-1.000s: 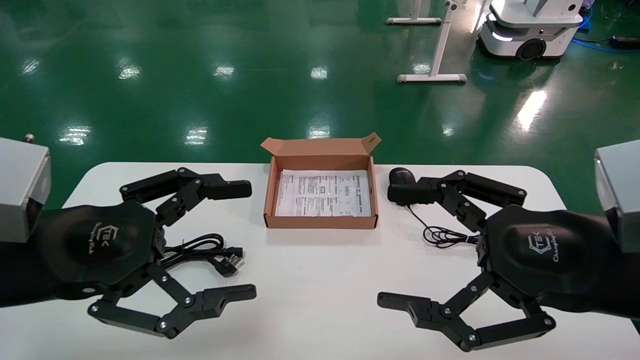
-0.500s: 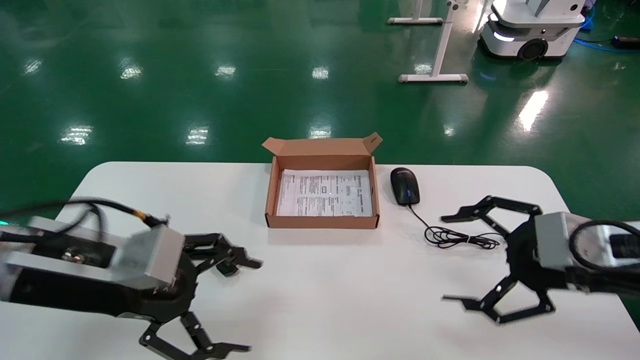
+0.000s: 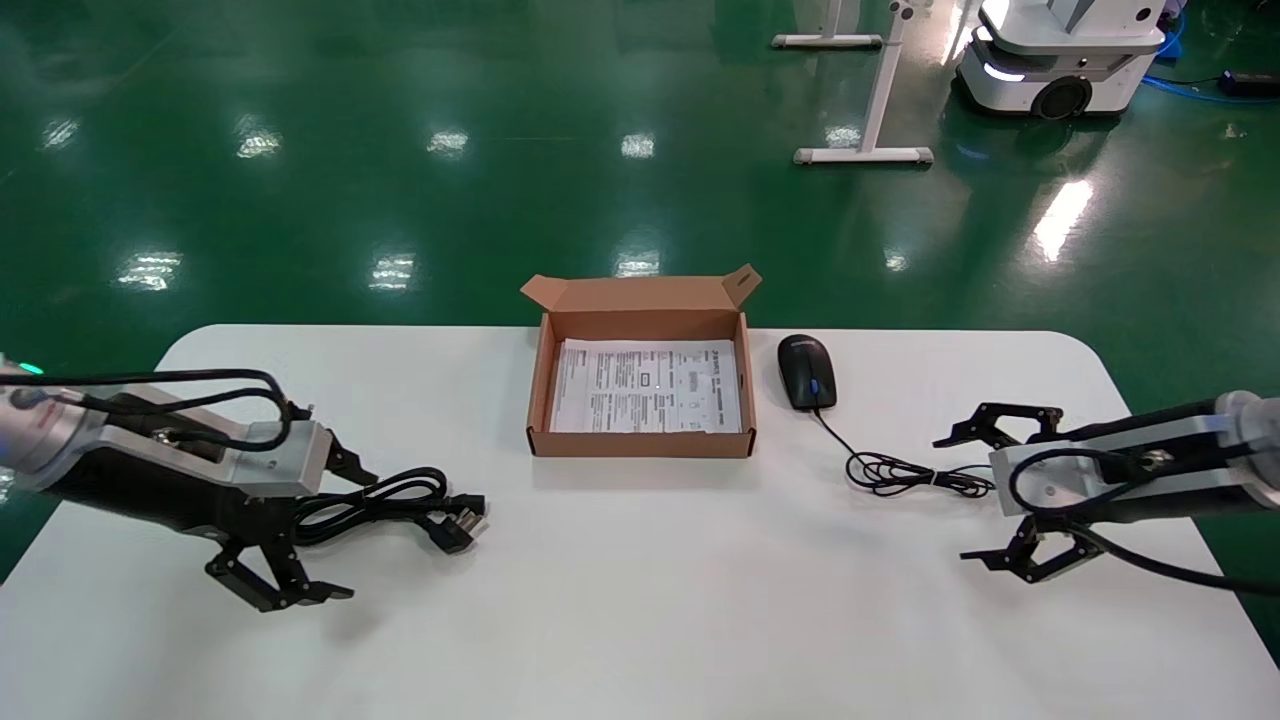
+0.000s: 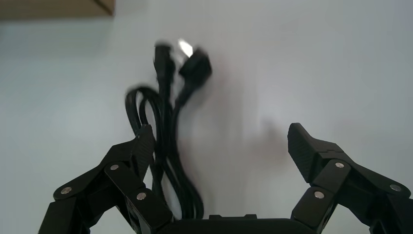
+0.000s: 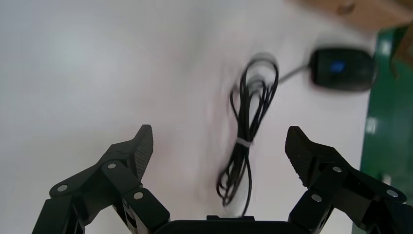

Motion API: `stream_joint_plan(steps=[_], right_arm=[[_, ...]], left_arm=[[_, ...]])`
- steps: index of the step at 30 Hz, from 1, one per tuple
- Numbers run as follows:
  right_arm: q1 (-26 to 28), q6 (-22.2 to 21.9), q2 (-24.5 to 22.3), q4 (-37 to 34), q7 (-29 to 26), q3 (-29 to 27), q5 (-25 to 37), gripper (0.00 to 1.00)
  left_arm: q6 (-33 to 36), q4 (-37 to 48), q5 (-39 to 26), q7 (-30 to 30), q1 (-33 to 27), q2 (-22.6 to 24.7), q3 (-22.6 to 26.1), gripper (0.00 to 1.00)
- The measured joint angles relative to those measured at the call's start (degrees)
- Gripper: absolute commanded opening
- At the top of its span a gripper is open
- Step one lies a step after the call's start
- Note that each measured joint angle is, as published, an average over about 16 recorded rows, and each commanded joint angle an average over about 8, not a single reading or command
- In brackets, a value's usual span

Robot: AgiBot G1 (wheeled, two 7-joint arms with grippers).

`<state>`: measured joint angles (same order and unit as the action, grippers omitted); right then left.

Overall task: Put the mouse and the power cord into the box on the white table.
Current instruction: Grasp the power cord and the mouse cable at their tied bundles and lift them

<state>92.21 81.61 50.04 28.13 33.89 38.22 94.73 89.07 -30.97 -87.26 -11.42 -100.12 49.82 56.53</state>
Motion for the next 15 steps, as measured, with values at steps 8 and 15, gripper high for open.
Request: stream_joint_plan(steps=[8, 15], right_arm=[[4.05, -6.5, 6.67, -13.12, 7.71, 1.73, 3.9, 1.0], [5.75, -10.31, 10.25, -20.31, 11.39, 1.78, 4.25, 1.0]], left_arm=[[-3.39, 15.64, -4.22, -9.78, -3.13, 6.35, 2.69, 1.0], [-6.78, 23.56, -4.83, -14.83, -3.63, 9.38, 2.9, 1.0]])
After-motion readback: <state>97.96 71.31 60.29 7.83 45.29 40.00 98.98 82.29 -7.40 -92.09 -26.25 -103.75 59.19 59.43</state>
